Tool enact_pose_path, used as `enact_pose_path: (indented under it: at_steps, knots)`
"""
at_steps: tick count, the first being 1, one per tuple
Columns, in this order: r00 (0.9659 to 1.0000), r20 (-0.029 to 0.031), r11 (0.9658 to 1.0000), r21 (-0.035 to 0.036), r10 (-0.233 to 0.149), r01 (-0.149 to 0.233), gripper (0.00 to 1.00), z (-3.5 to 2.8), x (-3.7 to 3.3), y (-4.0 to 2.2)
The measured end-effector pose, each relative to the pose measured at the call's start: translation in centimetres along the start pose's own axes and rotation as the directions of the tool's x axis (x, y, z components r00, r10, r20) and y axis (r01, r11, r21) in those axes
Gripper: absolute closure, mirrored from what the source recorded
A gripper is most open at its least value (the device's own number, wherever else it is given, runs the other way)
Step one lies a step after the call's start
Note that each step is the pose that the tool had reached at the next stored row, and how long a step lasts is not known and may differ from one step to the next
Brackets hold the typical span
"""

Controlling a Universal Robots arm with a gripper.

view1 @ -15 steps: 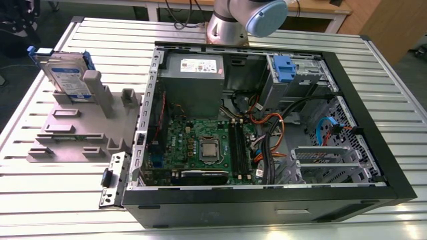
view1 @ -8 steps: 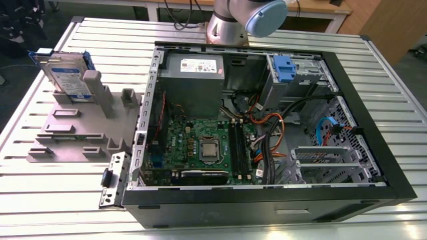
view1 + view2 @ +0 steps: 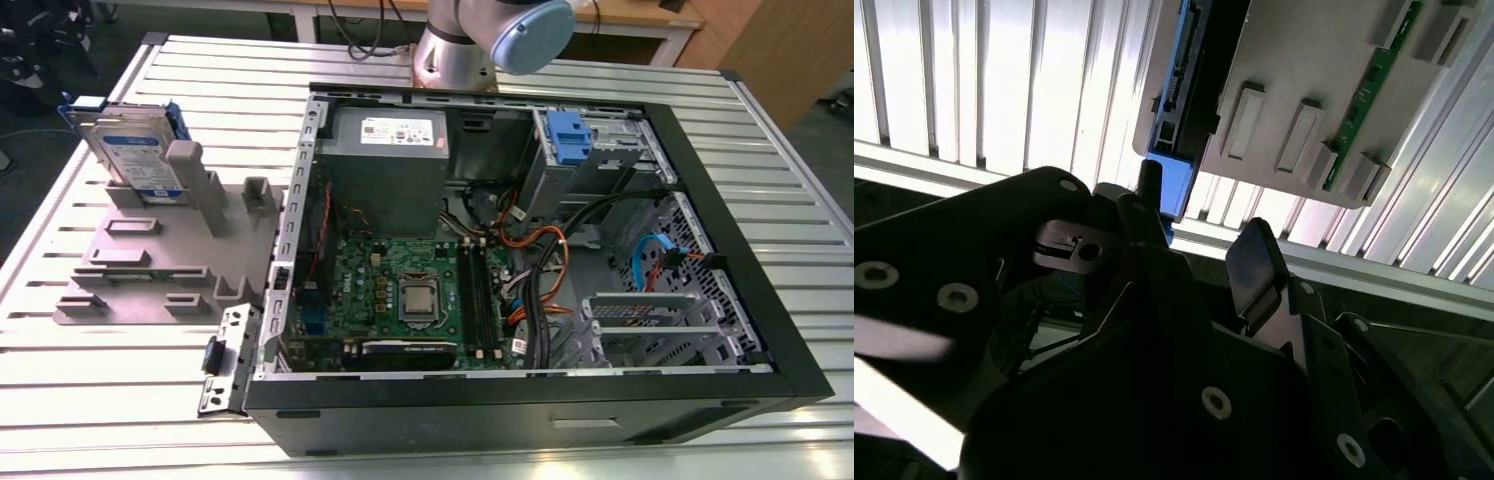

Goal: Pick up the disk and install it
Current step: 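Pick up the disk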

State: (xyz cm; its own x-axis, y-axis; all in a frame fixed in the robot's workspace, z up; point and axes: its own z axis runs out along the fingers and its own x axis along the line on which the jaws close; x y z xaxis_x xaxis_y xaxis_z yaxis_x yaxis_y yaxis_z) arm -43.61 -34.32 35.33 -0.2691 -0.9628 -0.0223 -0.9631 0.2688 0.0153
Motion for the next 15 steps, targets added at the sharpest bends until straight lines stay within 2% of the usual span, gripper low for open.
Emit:
enact_pose_path:
  at_steps: [10,15]
  knots:
    - [1.0000,0.0000,1.0000,-0.0001,-0.002,0.002,0.47,0.01,0.00,0.00]
    - [0.9982,-0.0007,0.9982,-0.0010,-0.060,0.060,0.47,0.15,0.00,0.00]
